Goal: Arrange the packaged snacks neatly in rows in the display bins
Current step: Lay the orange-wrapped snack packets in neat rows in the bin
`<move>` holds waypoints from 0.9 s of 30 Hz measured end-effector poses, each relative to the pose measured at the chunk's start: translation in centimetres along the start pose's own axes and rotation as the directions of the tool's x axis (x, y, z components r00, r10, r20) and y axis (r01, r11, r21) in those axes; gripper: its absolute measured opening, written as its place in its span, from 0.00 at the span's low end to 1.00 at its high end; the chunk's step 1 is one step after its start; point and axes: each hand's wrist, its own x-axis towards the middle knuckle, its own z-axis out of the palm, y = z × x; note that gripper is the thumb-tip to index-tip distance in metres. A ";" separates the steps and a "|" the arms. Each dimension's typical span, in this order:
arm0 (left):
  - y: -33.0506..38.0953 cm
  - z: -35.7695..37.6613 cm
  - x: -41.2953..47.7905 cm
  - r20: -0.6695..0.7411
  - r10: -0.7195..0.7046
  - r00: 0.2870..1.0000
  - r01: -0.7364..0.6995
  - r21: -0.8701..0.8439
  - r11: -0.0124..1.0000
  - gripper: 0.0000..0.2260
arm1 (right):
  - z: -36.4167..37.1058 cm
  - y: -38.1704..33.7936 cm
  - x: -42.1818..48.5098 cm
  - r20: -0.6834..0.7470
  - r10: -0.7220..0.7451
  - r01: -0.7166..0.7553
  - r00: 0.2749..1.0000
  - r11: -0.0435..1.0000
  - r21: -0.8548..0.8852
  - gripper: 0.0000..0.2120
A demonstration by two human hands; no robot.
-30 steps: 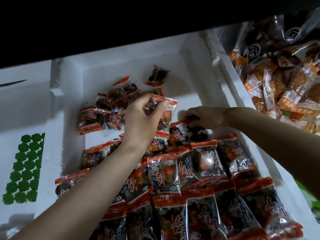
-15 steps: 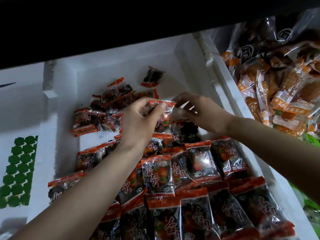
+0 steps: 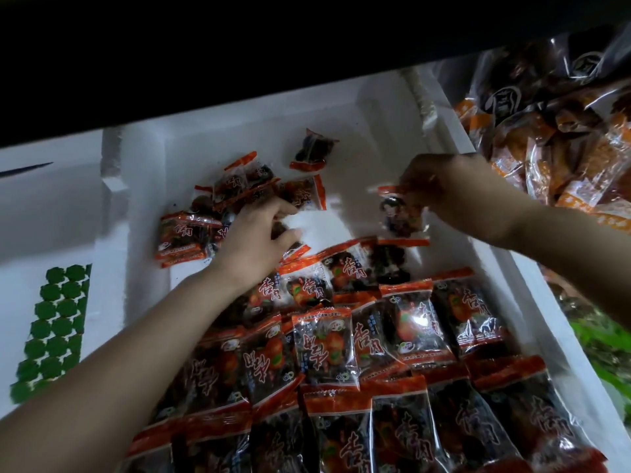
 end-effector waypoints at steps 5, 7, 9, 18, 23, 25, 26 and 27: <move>-1.8 -0.1 0.3 0.120 0.020 0.993 -0.057 0.315 0.947 0.22 | -0.1 1.1 -0.2 0.203 0.013 0.031 0.979 0.976 -0.215 0.06; -1.6 -0.1 0.4 0.157 0.034 0.987 -0.093 0.388 0.917 0.21 | 0.2 0.7 0.1 0.282 -0.004 0.074 0.959 0.968 -0.239 0.07; -1.5 -0.2 0.5 0.190 0.016 0.982 -0.100 0.443 0.891 0.21 | 0.4 0.3 0.2 0.352 -0.004 0.101 0.936 0.961 -0.259 0.06; -1.3 0.4 0.9 0.151 0.042 0.988 -0.103 0.425 0.899 0.08 | 1.4 0.5 0.2 0.419 -0.021 0.260 0.908 0.812 -0.523 0.17; -2.2 0.3 -0.1 0.095 0.091 0.991 -0.119 0.354 0.928 0.14 | 1.4 0.4 0.8 0.417 -0.004 0.210 0.909 0.869 -0.448 0.12; -2.6 0.3 -0.4 0.110 0.104 0.989 -0.137 0.356 0.924 0.16 | 0.5 0.0 1.2 0.400 -0.020 0.251 0.916 0.807 -0.534 0.12; -2.6 0.3 -0.6 0.113 0.111 0.987 -0.145 0.359 0.922 0.16 | 0.1 -0.2 1.2 0.397 -0.021 0.264 0.917 0.780 -0.568 0.12; -2.7 0.4 -0.7 0.115 0.117 0.986 -0.151 0.363 0.919 0.17 | -0.1 -0.5 1.1 0.402 -0.023 0.278 0.915 0.759 -0.588 0.12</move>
